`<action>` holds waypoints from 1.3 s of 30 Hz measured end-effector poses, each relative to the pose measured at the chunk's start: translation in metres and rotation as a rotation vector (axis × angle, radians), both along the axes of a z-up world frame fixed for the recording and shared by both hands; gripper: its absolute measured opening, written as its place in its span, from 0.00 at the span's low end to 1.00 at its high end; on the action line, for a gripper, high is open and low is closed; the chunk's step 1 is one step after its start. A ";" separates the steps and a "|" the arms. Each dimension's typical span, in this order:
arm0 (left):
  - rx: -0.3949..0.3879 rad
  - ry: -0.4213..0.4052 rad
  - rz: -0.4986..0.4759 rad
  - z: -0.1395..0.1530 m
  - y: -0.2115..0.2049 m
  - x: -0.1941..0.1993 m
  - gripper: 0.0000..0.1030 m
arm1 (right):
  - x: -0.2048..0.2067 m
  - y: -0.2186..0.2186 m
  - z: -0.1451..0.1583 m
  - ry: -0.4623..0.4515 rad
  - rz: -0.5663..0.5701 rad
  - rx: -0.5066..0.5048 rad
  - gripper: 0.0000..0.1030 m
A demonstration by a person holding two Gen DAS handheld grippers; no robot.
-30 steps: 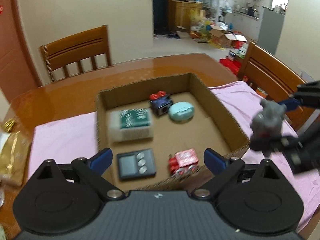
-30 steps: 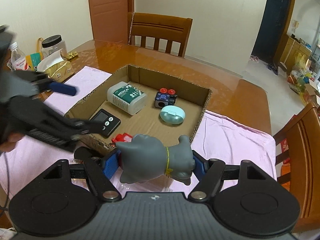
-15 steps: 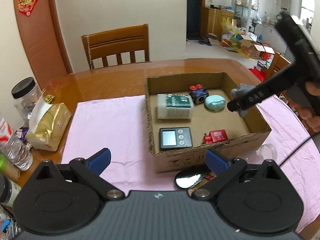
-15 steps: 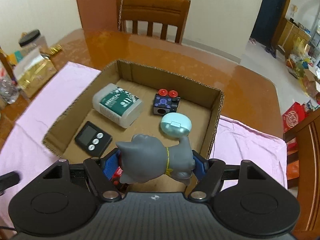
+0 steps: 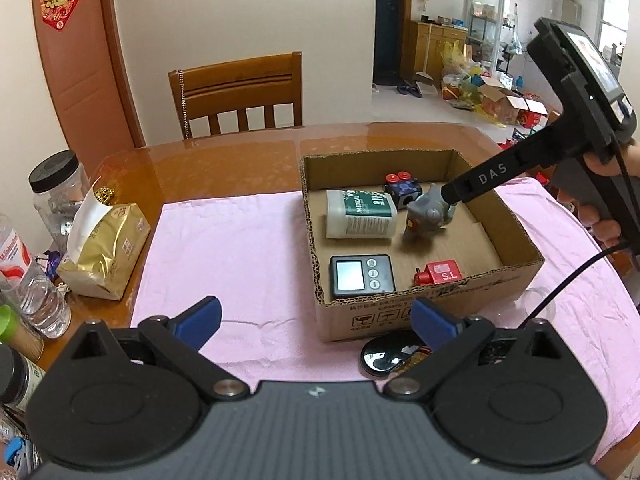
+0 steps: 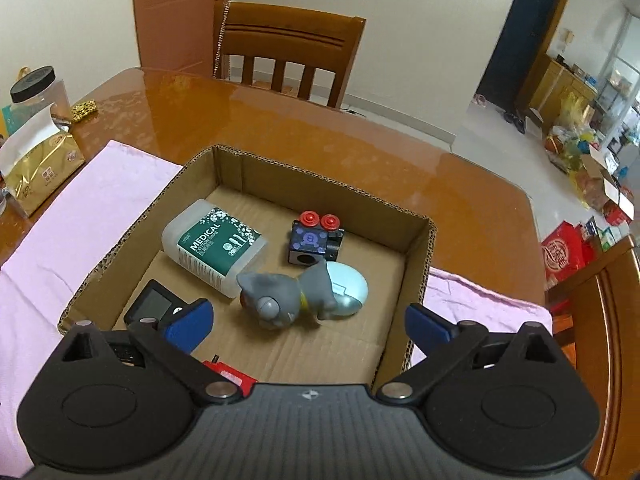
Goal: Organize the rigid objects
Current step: 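Carry the toy train and grey cat into the box and release both, then move the left tool to the gold capsule bottle while the right tool approaches the red card box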
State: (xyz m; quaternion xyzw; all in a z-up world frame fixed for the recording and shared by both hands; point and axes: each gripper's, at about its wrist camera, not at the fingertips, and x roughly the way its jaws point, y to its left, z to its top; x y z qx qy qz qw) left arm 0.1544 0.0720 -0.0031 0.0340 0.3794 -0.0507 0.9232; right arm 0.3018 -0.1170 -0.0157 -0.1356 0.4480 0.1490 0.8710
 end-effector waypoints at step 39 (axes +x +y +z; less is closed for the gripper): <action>-0.022 0.099 -0.049 -0.056 -0.041 -0.001 0.99 | -0.157 -0.052 -0.124 0.033 -0.220 0.037 1.00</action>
